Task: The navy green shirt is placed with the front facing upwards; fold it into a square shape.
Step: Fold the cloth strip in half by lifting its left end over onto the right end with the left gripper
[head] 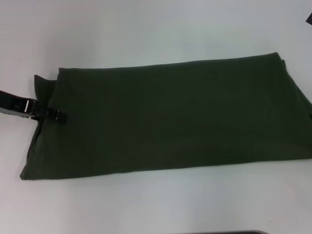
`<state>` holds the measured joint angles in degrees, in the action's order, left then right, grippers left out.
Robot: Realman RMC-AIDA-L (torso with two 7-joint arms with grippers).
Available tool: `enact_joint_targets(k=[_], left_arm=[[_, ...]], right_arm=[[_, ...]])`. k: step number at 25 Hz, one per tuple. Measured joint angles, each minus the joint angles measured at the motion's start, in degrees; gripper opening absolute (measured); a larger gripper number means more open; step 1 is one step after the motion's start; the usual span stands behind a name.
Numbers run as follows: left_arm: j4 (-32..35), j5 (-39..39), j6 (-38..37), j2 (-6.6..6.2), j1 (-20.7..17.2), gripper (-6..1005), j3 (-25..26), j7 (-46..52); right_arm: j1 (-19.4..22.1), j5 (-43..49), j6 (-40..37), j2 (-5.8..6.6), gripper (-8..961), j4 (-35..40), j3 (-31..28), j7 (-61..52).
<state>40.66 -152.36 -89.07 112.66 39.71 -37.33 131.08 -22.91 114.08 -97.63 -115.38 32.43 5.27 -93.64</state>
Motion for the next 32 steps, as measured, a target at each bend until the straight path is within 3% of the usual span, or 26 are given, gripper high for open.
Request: enact_joint_targets(k=[19, 32], left_arm=[[-0.13, -1.38, 0.92, -0.52, -0.25, 900, -0.21, 0.43], [-0.32, -2.14, 0.08, 0.31, 0.77, 900, -1.61, 0.58]], right_arm=[[0.07, 0.0, -0.1, 0.0, 543, 0.0, 0.0, -0.13], [-0.03, 0.0, -0.1, 0.16, 544, 0.0, 0.0, -0.62]])
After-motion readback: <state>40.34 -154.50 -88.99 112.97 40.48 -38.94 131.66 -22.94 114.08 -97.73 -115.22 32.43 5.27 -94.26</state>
